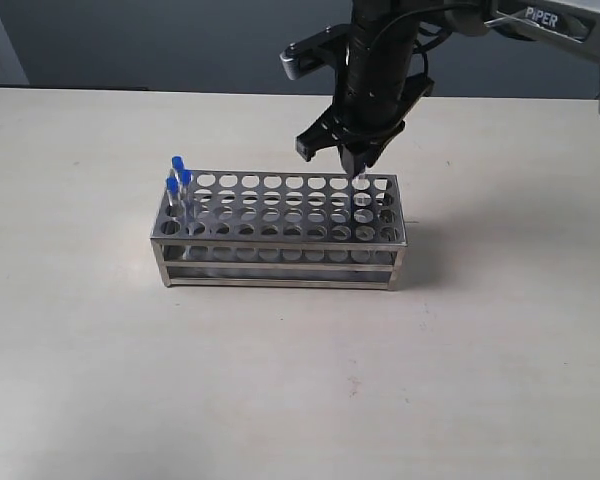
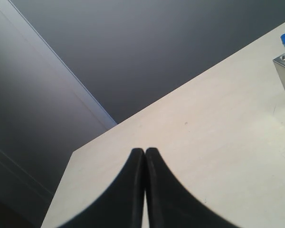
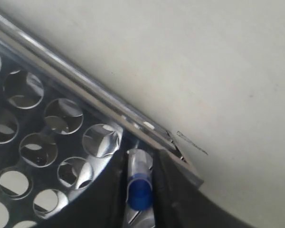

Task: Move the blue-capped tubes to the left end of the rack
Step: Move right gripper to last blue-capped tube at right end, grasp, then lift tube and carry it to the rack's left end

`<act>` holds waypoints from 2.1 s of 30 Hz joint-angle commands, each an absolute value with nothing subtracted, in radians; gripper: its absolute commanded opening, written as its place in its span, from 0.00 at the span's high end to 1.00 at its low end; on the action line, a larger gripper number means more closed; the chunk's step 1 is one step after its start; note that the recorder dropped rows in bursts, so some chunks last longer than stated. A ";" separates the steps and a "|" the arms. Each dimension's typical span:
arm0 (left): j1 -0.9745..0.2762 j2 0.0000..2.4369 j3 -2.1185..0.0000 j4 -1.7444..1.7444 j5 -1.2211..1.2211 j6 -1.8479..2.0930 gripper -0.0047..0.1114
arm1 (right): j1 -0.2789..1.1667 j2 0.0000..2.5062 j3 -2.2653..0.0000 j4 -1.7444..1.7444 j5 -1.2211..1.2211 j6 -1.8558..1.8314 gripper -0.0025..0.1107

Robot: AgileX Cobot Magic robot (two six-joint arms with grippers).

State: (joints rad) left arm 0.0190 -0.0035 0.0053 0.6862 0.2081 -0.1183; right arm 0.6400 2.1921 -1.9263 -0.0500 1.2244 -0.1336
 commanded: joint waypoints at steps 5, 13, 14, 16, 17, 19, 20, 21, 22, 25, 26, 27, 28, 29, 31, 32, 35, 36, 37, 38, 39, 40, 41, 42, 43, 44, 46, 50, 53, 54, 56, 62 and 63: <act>0.019 0.000 0.000 0.685 0.204 -0.121 0.95 | 0.636 2.179 -1.920 -0.054 1.221 -0.126 0.97; 0.019 0.000 0.000 0.685 0.204 -0.121 0.95 | 0.638 2.017 -1.920 -0.054 1.221 -0.126 0.97; 0.019 0.000 0.000 0.685 0.204 -0.121 0.95 | 0.638 1.998 -1.920 -0.054 1.221 -0.126 0.97; 0.019 0.000 0.000 0.685 0.204 -0.121 0.95 | 0.638 1.963 -1.920 -0.054 1.221 -0.126 0.97; 0.019 0.000 0.000 0.685 0.204 -0.121 0.95 | 0.639 1.949 -1.920 -0.052 1.221 -0.126 0.97; 0.019 0.000 0.000 0.685 0.204 -0.121 0.95 | 0.639 1.930 -1.920 -0.035 1.221 -0.126 0.97; 0.019 0.000 0.000 0.685 0.204 -0.121 0.95 | 0.639 1.924 -1.920 -0.018 1.221 -0.135 0.97; 0.019 0.000 0.000 0.685 0.204 -0.121 0.95 | 0.642 1.920 -1.920 0.000 1.221 -0.150 0.97; 0.019 0.000 0.000 0.685 0.204 -0.121 0.95 | 0.647 1.918 -1.920 0.033 1.221 -0.178 0.97; 0.019 0.000 0.000 0.685 0.204 -0.121 0.95 | 0.718 1.918 -1.920 0.182 1.215 -0.311 0.98; 0.019 0.000 0.000 0.685 0.204 -0.121 0.95 | 0.748 1.926 -1.920 0.185 1.201 -0.327 0.98; 0.019 0.000 0.000 0.685 0.204 -0.121 0.95 | 0.778 1.939 -1.920 0.185 1.189 -0.339 0.98; 0.019 0.000 0.000 0.685 0.204 -0.121 0.95 | 0.805 1.954 -1.925 0.185 1.189 -0.342 0.98; 0.019 0.000 0.000 0.685 0.204 -0.121 0.95 | 0.824 1.969 -1.938 0.185 1.192 -0.346 0.98; 0.019 0.000 0.000 0.685 0.204 -0.121 0.95 | 0.869 2.014 -1.985 0.187 1.211 -0.352 0.98; 0.019 0.000 0.000 0.685 0.204 -0.121 0.95 | 0.892 2.042 -2.026 0.187 1.221 -0.352 0.98; 0.019 0.000 0.000 0.685 0.206 -0.121 0.95 | 0.915 2.085 -2.098 0.193 1.221 -0.352 0.98; 0.019 0.000 0.000 0.685 0.206 -0.121 0.95 | 0.919 2.099 -2.112 0.192 1.221 -0.352 0.98; 0.019 0.000 0.000 0.685 0.206 -0.121 0.95 | 0.919 2.102 -2.112 0.192 1.221 -0.352 0.98; 0.019 0.000 0.000 0.685 0.206 -0.121 0.95 | 0.919 2.104 -2.112 0.192 1.221 -0.352 0.98; 0.019 0.000 0.000 0.685 0.206 -0.121 0.95 | 0.919 2.106 -2.112 0.192 1.221 -0.352 0.98; 0.019 0.000 0.000 0.685 0.206 -0.121 0.95 | 0.919 2.108 -2.112 0.201 1.221 -0.352 0.98; 0.019 0.000 0.000 0.685 0.206 -0.121 0.95 | 0.919 2.108 -2.112 0.207 1.221 -0.352 0.98; 0.019 0.000 0.000 0.685 0.206 -0.121 0.95 | 0.919 2.110 -2.112 0.210 1.221 -0.352 0.98; 0.019 0.000 0.000 0.685 0.206 -0.121 0.95 | 0.919 2.113 -2.112 0.209 1.221 -0.353 0.98; 0.019 0.000 0.000 0.685 0.206 -0.121 0.95 | 0.919 2.117 -2.112 0.211 1.221 -0.356 0.98; 0.019 0.000 0.000 0.685 0.206 -0.121 0.95 | 0.919 2.126 -2.112 0.210 1.221 -0.362 0.98; 0.019 0.000 0.000 0.685 0.206 -0.121 0.95 | 0.919 2.149 -2.112 0.212 1.221 -0.363 0.98; 0.019 0.000 0.000 0.685 0.206 -0.121 0.95 | 0.919 2.163 -2.112 0.213 1.218 -0.364 0.98; 0.019 0.000 0.000 0.685 0.206 -0.121 0.95 | 0.919 2.167 -2.112 0.214 1.216 -0.364 0.98; 0.019 0.000 0.000 0.685 0.206 -0.121 0.95 | 0.919 2.172 -2.112 0.214 1.213 -0.364 0.98; 0.019 0.000 0.000 0.685 0.206 -0.121 0.95 | 0.919 2.174 -2.112 0.217 1.190 -0.365 0.98; 0.019 0.000 0.000 0.685 0.206 -0.121 0.95 | 0.919 2.174 -2.112 0.217 1.188 -0.365 0.98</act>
